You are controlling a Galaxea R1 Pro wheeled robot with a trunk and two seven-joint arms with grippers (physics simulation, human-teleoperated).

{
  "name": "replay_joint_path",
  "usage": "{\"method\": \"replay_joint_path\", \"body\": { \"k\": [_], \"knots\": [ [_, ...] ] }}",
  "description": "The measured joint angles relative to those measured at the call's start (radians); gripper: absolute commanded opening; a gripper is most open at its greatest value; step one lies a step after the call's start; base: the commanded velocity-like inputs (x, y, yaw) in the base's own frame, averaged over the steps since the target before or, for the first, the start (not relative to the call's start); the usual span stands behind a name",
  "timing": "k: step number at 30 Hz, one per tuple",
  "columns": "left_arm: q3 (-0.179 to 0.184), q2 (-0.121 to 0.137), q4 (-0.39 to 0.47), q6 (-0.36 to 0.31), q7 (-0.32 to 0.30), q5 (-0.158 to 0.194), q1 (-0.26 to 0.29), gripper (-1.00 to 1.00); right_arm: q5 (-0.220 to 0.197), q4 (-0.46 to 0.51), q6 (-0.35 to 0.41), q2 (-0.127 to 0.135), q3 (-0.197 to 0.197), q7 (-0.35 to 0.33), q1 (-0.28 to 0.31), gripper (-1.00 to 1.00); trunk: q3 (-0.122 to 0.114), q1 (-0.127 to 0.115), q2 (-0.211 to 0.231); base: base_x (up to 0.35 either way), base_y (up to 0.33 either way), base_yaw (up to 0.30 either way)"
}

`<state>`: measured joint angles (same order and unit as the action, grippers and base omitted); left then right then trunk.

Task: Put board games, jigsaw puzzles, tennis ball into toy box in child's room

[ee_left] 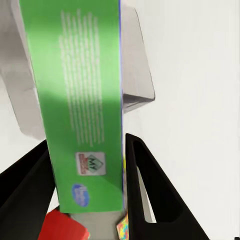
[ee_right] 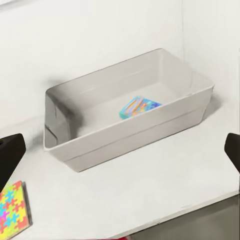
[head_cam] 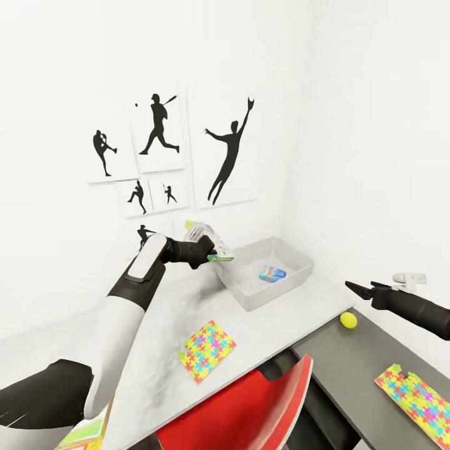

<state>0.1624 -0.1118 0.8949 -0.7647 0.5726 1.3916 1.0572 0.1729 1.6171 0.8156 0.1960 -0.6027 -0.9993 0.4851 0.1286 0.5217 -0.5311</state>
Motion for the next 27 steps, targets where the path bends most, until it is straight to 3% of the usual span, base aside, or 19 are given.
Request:
{"method": "replay_joint_path", "body": {
  "k": [6,13,15,16,18,20,23,27],
  "knots": [
    [0.003,-0.007,-0.008,0.002,0.001,-0.004,0.000,-1.00,0.000,0.000,0.000,0.001,-0.001,0.000,0.000,1.00,0.000,0.000,0.000,0.300,-0.121,0.147],
    [0.011,-0.024,-0.011,0.014,0.001,-0.009,0.004,-1.00,0.000,0.000,0.001,0.002,-0.001,0.000,0.001,1.00,0.000,0.001,0.000,0.065,-0.034,0.015],
    [0.050,-0.029,-0.054,0.056,0.000,-0.010,0.024,-1.00,0.000,0.000,0.000,0.005,-0.003,-0.002,0.001,1.00,0.000,0.001,0.000,0.005,-0.003,0.001],
    [0.069,-0.035,-0.141,0.084,-0.017,-0.007,0.067,-1.00,0.000,0.000,0.000,0.006,-0.008,-0.005,-0.002,1.00,0.000,0.001,0.000,0.003,-0.002,0.001],
    [0.078,-0.043,-0.211,0.099,-0.049,0.001,0.099,-1.00,-0.001,0.000,-0.002,0.006,-0.011,-0.013,-0.004,1.00,0.000,0.001,0.000,0.002,-0.001,0.000],
    [0.090,-0.057,-0.330,0.113,-0.135,0.002,0.144,-1.00,-0.001,0.000,-0.013,0.007,-0.014,-0.044,-0.005,1.00,0.000,0.001,0.000,0.000,0.000,0.000],
    [0.094,-0.061,-0.385,0.118,-0.178,-0.007,0.154,-1.00,-0.001,0.000,-0.019,0.006,-0.015,-0.058,-0.007,1.00,0.000,0.001,0.000,0.000,0.000,0.000],
    [0.095,-0.061,-0.395,0.121,-0.189,-0.008,0.152,-1.00,-0.002,0.000,-0.020,0.007,-0.017,-0.061,-0.005,1.00,0.000,0.001,0.000,0.000,0.000,-0.075]
  ]
}}
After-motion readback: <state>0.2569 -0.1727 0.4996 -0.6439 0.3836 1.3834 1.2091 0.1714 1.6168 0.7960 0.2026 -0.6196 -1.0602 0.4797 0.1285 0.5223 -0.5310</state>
